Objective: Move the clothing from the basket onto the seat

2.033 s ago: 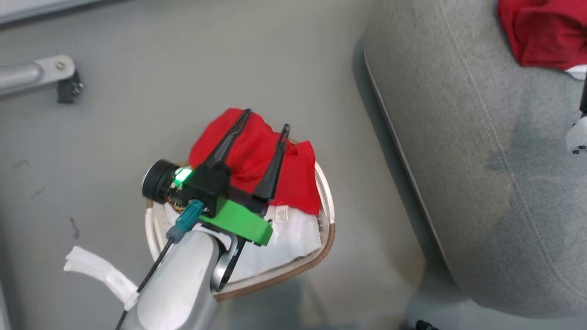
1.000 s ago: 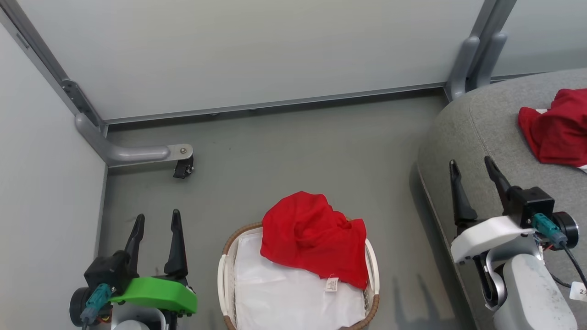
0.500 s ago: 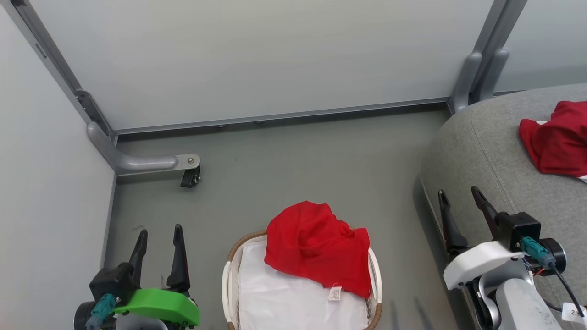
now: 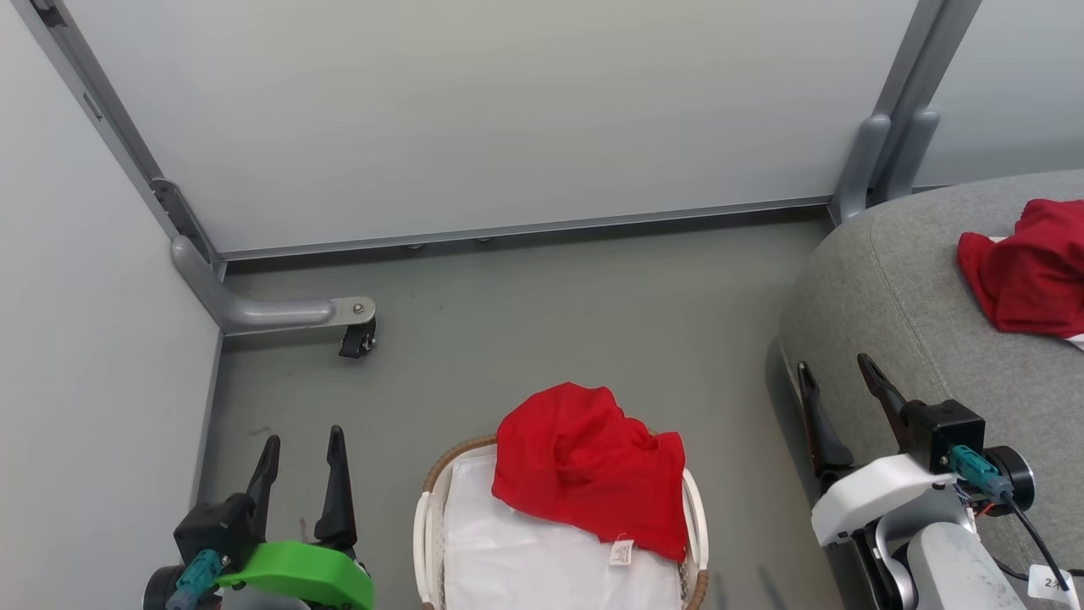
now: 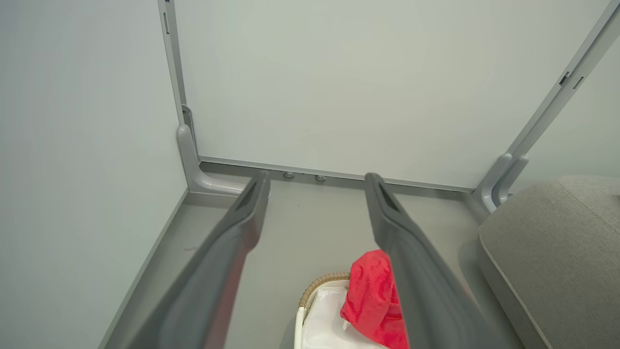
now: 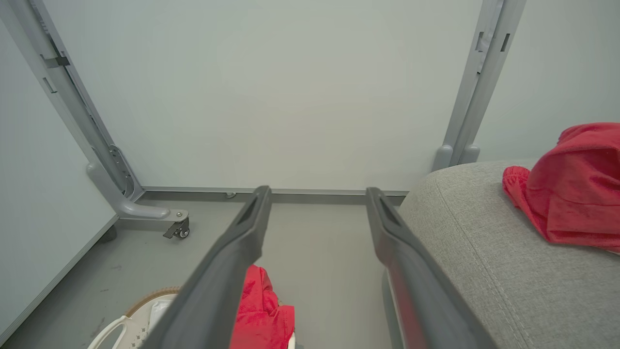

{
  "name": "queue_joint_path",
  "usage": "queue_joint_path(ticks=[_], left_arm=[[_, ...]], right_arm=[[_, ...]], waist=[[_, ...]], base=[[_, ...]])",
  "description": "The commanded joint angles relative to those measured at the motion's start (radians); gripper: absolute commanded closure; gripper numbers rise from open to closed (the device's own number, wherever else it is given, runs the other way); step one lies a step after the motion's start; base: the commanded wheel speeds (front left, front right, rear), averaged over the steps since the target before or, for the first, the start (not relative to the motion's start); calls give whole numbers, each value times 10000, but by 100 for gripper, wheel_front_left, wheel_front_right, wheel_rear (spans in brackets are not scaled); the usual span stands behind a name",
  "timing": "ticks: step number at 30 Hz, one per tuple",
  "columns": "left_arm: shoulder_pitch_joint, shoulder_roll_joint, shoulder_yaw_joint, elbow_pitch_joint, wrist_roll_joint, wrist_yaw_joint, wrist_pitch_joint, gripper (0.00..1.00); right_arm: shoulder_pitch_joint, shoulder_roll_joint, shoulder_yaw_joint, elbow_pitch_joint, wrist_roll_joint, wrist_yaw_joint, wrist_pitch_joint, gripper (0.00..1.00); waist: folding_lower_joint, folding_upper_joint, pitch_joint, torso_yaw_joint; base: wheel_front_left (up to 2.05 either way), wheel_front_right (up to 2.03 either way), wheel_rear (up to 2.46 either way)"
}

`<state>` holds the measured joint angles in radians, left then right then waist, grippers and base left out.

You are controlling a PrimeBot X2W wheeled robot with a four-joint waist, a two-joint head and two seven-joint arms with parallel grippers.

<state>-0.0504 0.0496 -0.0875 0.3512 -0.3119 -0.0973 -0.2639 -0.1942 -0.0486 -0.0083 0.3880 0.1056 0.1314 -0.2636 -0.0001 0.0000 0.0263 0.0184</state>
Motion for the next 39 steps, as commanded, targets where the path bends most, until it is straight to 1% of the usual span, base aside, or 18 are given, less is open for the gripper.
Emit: queue_joint_path(ticks=[1,14,20,26,37,39], left_arm=[[142,17,8,6,-34,-27,-9,0],[-89,17,-264,77,66,-71,-9,0],[-926,18,-826,895,325,-103,-7,0],[-2206,24,-1454,2046,404,-95,-7,0],[-4787,33,-2587,4898,325,-28,-7,0],[-5186,36,-2883,5327,508,16,-9,0]], right_arm=[[165,-35,17,-17,53,-14,-17,0],[11,-33,74,-100,94,-14,-17,0],[-322,-35,155,-335,9,-14,-17,0],[-813,-31,236,-588,-41,-14,-17,0],[-1998,-30,476,-1162,303,-14,-17,0],[-2178,-25,568,-1247,367,-14,-17,0]], waist=[[1,0,-5,4],[1,0,211,-108],[1,0,835,-385],[1,0,1916,-859],[1,0,4532,-2044],[1,0,4945,-2221]], base=[[0,0,0],[0,0,0],[0,0,0],[0,0,0],[0,0,0],[0,0,0]])
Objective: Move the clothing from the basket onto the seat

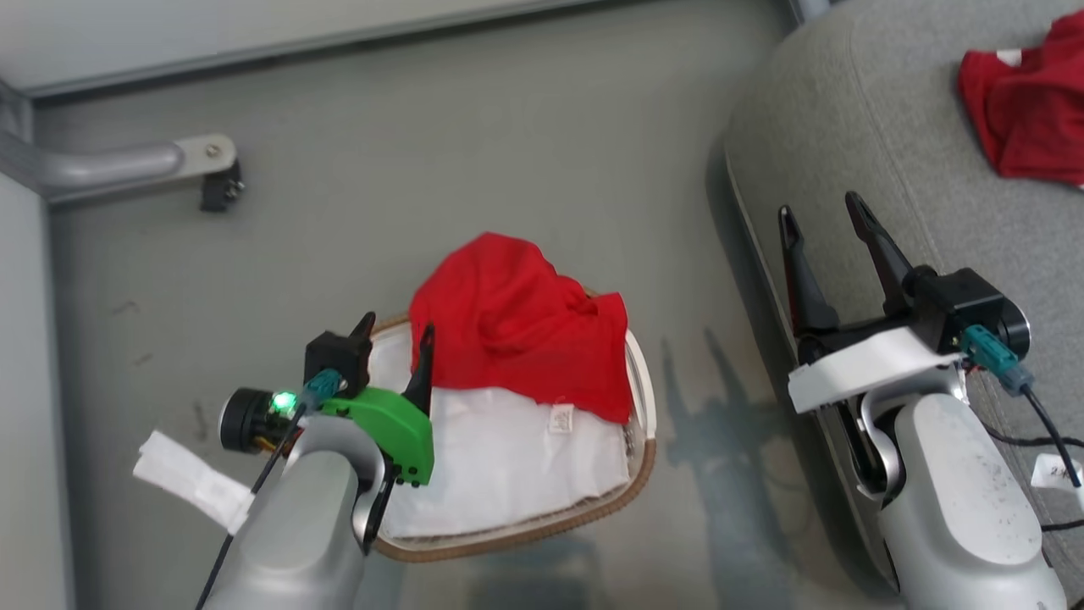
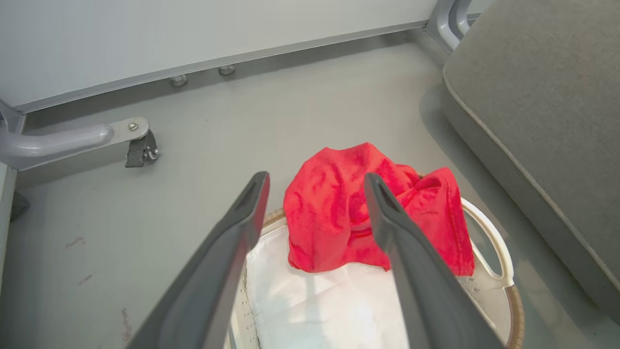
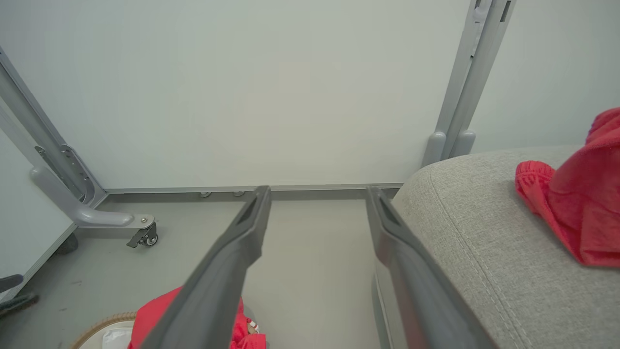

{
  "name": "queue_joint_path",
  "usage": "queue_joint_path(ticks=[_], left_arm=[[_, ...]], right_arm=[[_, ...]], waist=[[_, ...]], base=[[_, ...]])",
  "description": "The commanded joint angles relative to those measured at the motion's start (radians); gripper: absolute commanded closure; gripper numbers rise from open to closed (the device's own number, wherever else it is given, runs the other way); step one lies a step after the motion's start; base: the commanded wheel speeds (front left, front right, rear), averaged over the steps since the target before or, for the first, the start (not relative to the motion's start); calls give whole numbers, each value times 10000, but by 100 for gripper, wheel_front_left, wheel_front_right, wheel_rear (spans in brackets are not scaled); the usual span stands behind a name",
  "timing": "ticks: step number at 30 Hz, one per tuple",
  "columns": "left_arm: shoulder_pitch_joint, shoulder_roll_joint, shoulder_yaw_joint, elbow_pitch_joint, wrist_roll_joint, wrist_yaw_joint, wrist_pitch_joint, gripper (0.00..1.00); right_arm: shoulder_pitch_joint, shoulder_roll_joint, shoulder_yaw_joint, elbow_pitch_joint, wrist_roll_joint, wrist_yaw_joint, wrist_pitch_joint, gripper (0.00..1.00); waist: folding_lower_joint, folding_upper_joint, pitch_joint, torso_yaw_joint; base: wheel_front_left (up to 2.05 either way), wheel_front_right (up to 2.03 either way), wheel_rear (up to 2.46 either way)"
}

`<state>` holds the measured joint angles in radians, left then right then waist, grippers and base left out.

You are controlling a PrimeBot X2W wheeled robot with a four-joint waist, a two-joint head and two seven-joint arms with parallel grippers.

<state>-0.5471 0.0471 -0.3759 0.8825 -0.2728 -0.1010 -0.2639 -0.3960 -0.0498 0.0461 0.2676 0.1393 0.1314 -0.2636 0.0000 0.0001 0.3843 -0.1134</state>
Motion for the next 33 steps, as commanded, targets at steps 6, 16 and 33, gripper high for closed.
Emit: queue_joint_path(ticks=[6,16,33], left_arm=[[-1217,67,-717,988,163,97,-8,0],[-2519,73,-1105,2746,-1,462,74,0],[-3582,403,-596,3729,-382,1950,3,0]], right_arm=[[-649,-12,335,-271,359,-14,-17,0],[-1269,-14,812,-581,940,-14,-17,0],[-1515,-13,1106,-702,1544,-14,-17,0]], waist=[[0,-1,2487,-1395],[0,-1,3762,-2034],[0,-1,4548,-2597]], base=[[0,0,0],[0,0,0],[0,0,0]])
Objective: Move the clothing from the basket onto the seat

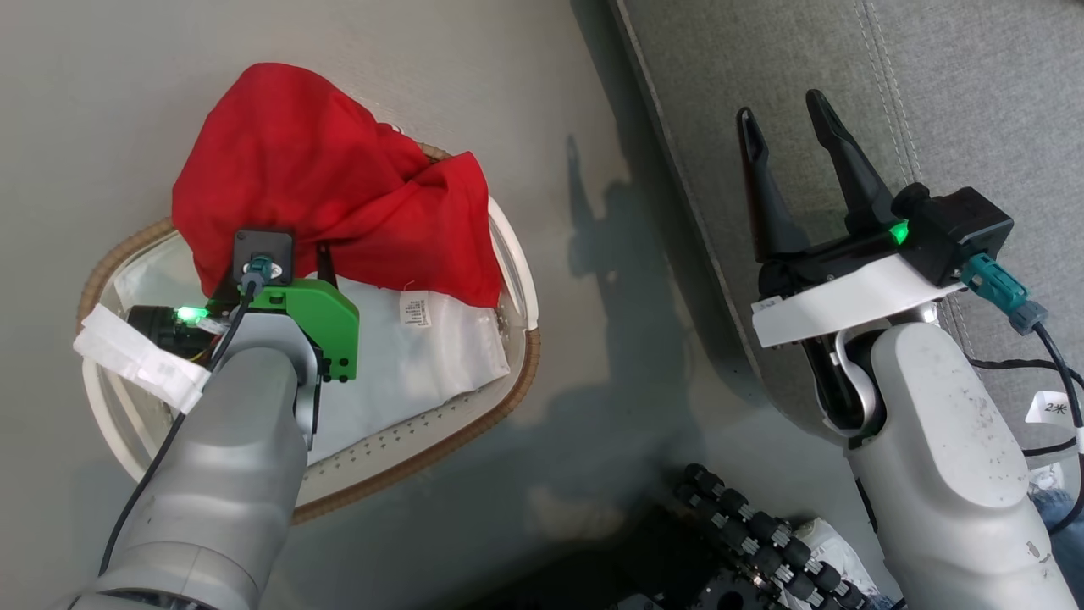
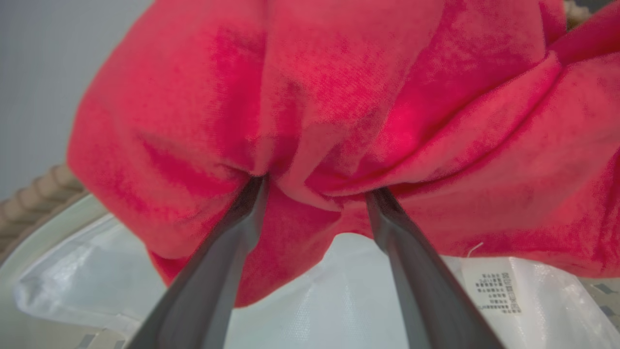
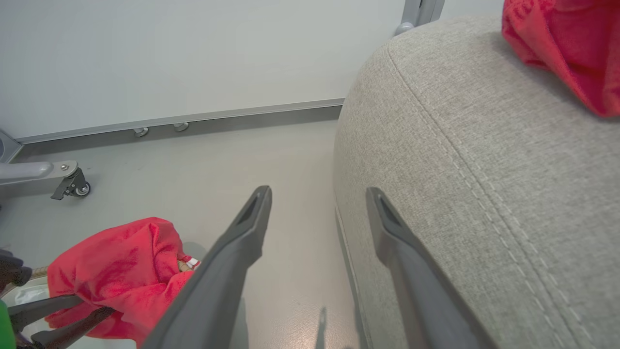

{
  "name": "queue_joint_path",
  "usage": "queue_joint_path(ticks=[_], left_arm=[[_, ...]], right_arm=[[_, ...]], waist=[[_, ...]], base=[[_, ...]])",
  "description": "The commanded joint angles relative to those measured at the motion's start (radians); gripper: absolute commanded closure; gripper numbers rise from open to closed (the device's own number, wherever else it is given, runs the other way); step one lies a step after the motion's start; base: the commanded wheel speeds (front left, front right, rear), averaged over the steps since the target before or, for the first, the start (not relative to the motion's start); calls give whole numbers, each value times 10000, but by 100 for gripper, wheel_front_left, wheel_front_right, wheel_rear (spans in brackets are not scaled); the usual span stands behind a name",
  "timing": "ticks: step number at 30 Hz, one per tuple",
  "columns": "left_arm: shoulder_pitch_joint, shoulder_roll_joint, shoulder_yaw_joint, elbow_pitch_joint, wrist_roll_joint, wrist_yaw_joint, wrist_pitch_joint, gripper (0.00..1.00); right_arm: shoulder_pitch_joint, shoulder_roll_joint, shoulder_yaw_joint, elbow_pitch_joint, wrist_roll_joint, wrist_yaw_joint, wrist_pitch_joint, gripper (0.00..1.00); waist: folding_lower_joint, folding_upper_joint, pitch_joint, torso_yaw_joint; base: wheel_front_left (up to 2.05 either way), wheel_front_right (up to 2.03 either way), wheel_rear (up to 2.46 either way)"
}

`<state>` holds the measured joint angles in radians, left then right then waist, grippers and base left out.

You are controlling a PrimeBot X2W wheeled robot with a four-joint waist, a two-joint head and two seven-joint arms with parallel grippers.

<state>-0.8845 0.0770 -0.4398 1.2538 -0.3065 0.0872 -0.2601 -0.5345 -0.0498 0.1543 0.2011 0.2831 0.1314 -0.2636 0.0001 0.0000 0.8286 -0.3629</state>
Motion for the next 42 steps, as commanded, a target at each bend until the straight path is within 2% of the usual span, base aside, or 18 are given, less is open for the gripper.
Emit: queue_joint_path(ticks=[1,3,4,5,7,8,9,18,24,34,42], left_arm=[[-238,106,61,43,-72,146,-4,0],[-301,103,103,105,-140,354,78,0],[-362,102,143,127,-178,469,81,7],[-405,102,188,139,-230,552,69,36],[-465,85,258,161,-322,636,48,76],[-483,69,298,168,-375,623,35,93],[-498,59,337,170,-419,617,22,100],[108,-141,328,-125,-697,254,-50,100],[795,-195,215,-1011,-643,-14,-60,100],[2165,-238,166,-3120,-271,-247,-58,100],[3381,-250,339,-5657,347,-460,-60,100]], right_arm=[[-146,-13,36,-45,129,-14,-17,0],[-149,-15,57,-70,141,-14,-17,0],[-147,-15,67,-82,170,-14,-17,0],[-155,-13,75,-90,186,-14,-17,0],[-184,-15,84,-115,210,-14,-17,0],[-198,-15,84,-123,195,-14,-17,0],[-208,-15,85,-121,200,-14,-17,0],[-9,-16,-56,101,34,-14,-17,0],[166,-18,-178,282,-238,-14,-17,0],[835,-26,-542,613,-1041,-14,-17,0],[1663,-26,-864,903,-1659,-14,-17,0]], waist=[[-1,0,128,-121],[-1,0,176,-154],[-1,0,207,-167],[-1,0,230,-177],[-1,0,275,-184],[-1,0,294,-180],[-1,0,305,-172],[-1,0,-19,139],[-1,0,-631,538],[-1,0,-2396,1450],[-1,0,-4265,2131]], base=[[0,0,0],[0,0,0],[0,0,0],[0,0,0],[0,0,0],[0,0,0],[0,0,0],[0,0,0],[0,0,0],[0,0,0],[0,0,0]])
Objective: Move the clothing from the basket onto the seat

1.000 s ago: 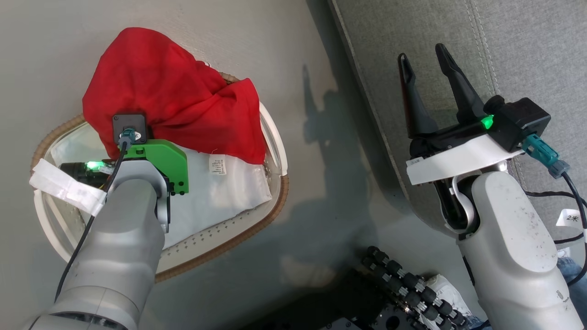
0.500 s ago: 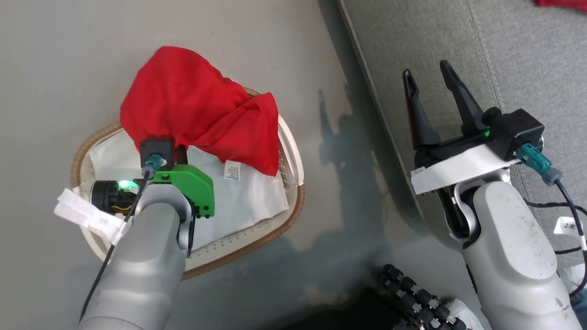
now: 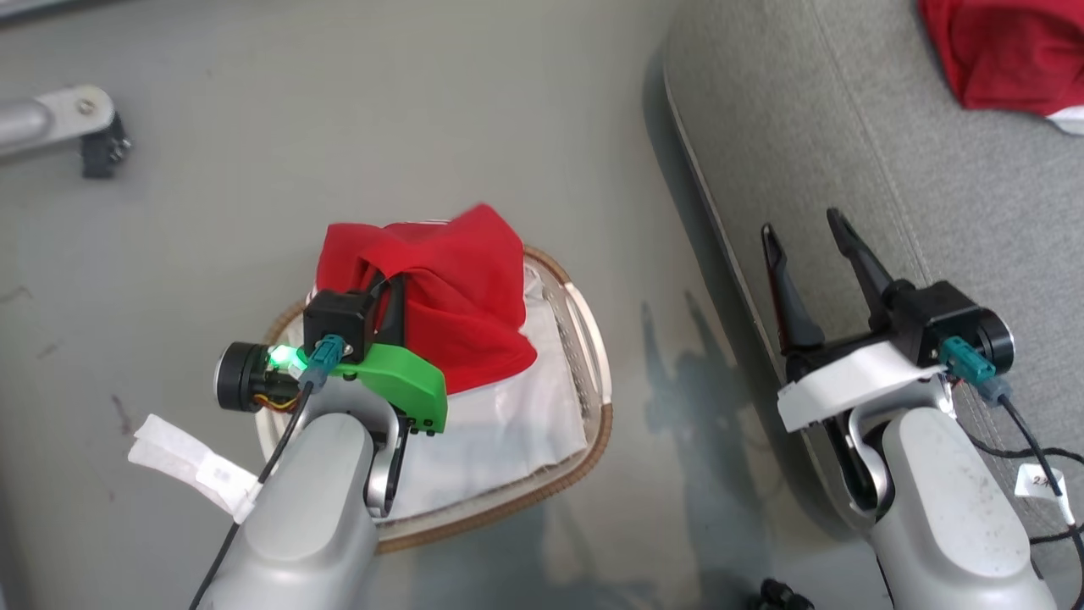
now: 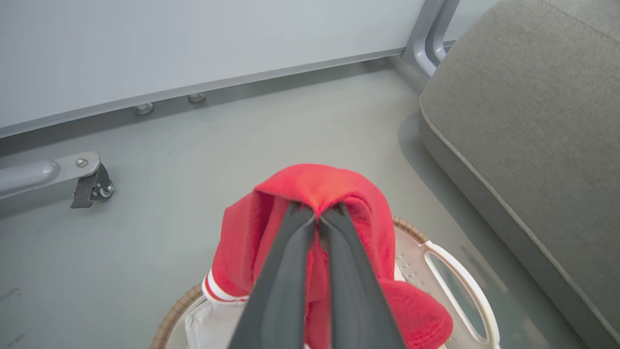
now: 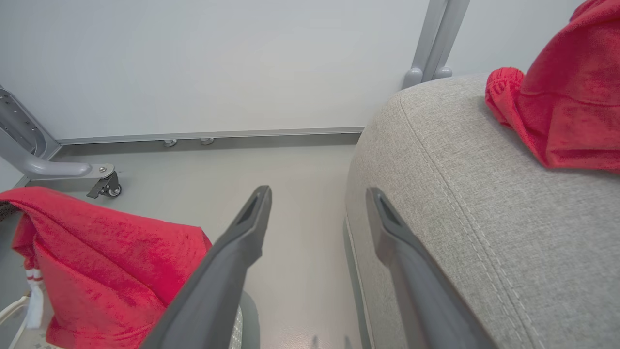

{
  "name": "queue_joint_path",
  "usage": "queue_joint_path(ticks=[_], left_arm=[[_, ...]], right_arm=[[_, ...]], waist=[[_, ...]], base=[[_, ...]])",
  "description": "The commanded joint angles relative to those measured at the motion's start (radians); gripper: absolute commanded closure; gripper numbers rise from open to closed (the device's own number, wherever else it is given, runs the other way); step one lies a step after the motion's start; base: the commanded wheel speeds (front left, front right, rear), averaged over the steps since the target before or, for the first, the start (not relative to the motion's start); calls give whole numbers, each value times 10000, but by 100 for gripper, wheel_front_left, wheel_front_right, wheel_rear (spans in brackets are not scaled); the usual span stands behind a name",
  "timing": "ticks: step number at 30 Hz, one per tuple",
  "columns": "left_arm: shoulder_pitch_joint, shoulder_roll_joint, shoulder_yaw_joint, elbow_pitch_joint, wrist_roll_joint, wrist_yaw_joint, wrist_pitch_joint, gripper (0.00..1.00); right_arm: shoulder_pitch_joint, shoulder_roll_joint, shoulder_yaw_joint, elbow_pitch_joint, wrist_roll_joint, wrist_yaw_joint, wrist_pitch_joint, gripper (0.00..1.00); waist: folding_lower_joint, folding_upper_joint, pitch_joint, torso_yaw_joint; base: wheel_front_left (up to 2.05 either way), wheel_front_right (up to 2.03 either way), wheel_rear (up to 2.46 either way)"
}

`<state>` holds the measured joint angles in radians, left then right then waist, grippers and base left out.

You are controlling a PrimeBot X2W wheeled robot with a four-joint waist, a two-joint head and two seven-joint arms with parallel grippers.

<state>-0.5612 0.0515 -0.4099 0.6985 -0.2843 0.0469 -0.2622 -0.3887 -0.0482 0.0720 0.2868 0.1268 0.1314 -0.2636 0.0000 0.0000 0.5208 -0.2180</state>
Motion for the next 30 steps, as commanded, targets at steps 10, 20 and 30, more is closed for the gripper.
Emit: queue_joint_path(ticks=[10,20,30], left_arm=[[368,125,67,-1415,765,-766,-38,100],[-701,735,-206,-1812,1388,-1263,-40,100],[-2546,1270,-448,-2074,1425,-1600,362,100]], right_arm=[[1283,-40,1,314,-473,-14,-17,0],[2049,-40,335,429,-583,-14,-17,0],[1987,-35,911,401,-554,-14,-17,0]], waist=[[0,0,-3223,1096],[0,0,-4569,1182],[0,0,-4974,1240]], base=[[0,0,0],[0,0,0],[0,0,0]])
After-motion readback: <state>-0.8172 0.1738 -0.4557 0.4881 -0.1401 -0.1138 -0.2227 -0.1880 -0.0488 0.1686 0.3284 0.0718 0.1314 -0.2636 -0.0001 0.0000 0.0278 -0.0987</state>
